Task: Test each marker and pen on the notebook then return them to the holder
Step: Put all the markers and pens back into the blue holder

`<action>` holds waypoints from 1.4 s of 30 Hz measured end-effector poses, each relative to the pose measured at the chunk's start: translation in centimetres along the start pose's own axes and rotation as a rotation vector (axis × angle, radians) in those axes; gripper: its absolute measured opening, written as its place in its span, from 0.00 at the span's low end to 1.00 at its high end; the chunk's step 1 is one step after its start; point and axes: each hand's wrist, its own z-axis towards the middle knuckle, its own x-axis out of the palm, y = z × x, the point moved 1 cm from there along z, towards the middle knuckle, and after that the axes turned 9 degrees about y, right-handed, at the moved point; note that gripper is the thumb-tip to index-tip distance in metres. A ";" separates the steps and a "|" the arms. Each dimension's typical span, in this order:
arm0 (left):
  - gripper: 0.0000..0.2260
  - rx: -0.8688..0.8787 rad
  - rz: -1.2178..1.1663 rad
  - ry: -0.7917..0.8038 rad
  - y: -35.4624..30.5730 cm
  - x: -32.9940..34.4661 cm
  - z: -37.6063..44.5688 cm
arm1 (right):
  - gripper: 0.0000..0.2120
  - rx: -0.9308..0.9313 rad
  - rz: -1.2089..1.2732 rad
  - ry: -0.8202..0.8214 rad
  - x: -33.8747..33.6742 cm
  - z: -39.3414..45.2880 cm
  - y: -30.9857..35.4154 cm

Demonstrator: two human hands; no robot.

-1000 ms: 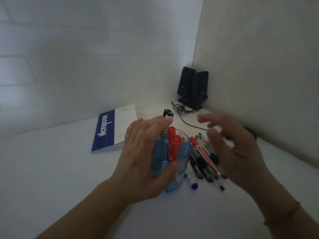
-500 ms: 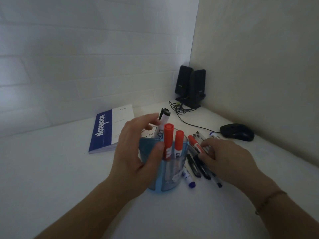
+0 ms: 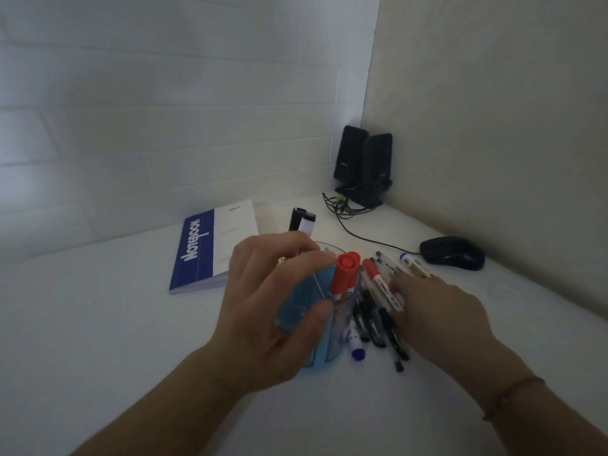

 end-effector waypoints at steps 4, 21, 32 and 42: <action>0.14 -0.051 -0.054 -0.047 0.1 0.0 0.0 | 0.17 -0.039 0.352 -0.124 -0.1 0.7 -1.5; 0.25 -0.130 -0.090 0.040 0.1 0.1 0.0 | 0.44 -0.700 0.902 -0.491 -2.8 -1.8 2.0; 0.21 -0.144 -0.143 -0.037 0.5 -0.1 -0.3 | 0.13 -0.099 0.424 -0.491 -1.9 1.9 -5.0; 0.25 -0.240 -0.155 -0.050 0.8 -0.3 -0.3 | 0.22 0.233 0.196 0.127 0.2 4.1 -10.2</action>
